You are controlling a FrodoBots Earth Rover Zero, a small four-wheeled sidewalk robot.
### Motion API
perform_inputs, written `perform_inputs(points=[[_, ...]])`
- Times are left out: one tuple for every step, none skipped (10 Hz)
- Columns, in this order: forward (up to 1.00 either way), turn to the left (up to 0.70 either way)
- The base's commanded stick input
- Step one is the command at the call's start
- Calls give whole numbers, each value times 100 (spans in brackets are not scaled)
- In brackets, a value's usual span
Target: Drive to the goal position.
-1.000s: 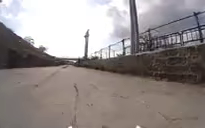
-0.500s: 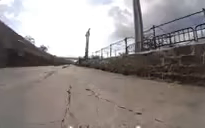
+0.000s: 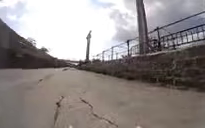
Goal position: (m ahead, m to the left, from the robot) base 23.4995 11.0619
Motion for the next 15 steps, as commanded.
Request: perform_inputs(points=[[100,17],[100,9],[100,2],[100,0],[100,0],[100,0],[100,0],[100,0],[100,0],[100,0],[100,0],[100,0],[100,0],[100,0],[100,0]])
